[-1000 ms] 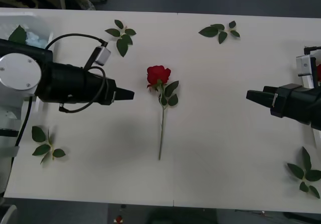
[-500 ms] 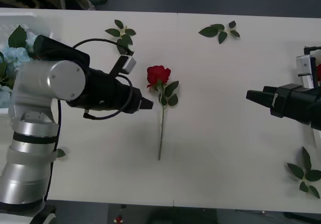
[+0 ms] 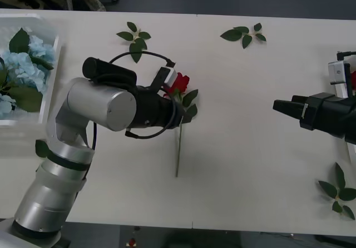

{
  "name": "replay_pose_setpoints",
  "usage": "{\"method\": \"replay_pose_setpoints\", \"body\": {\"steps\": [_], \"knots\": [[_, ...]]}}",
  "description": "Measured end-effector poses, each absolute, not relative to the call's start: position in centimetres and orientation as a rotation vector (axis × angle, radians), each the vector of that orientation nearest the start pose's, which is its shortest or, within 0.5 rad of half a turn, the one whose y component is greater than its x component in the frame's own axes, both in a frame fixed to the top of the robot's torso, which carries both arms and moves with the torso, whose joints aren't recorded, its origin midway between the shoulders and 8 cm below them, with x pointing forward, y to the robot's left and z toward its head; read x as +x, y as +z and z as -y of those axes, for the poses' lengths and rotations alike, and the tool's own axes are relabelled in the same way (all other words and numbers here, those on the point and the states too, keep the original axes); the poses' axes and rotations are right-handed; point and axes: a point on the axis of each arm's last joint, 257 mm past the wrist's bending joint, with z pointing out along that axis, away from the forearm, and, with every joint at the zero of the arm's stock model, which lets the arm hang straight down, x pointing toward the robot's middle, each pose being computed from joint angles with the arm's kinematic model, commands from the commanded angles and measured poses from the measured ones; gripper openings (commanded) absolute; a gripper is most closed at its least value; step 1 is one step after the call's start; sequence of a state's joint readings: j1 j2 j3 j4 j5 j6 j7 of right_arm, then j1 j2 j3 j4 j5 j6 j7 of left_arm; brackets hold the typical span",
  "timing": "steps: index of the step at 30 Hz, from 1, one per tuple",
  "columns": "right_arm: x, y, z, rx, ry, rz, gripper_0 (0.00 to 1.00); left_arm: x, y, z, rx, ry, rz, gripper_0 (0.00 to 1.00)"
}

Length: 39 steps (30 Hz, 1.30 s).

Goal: Put the red flowers into the right box and the blue flowers into the left box

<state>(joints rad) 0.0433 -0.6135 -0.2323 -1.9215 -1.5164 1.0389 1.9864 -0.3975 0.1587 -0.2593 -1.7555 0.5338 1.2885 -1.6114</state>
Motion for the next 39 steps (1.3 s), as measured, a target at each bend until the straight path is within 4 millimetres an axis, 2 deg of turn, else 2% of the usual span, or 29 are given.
{"method": "replay_pose_setpoints", "body": {"steps": [8,20,27,39], "knots": [[43.9,-15.8,23.3,-0.343,0.795,-1.97,0.95,49.0,-27.6,-1.1,0.638,-0.468,-2.346,1.0],[43.9,-15.8,23.3,-0.343,0.795,-1.97,0.95,50.5,-29.2,0.4,0.766,-0.361,-2.397,1.0],[43.9,-15.8,23.3,-0.343,0.795,-1.97,0.95,50.0,-30.7,0.3,0.785,-0.345,-2.427,1.0],[43.9,-15.8,23.3,-0.343,0.796,-1.97,0.95,49.0,-33.5,1.5,0.808,-0.333,-2.448,1.0]]}}
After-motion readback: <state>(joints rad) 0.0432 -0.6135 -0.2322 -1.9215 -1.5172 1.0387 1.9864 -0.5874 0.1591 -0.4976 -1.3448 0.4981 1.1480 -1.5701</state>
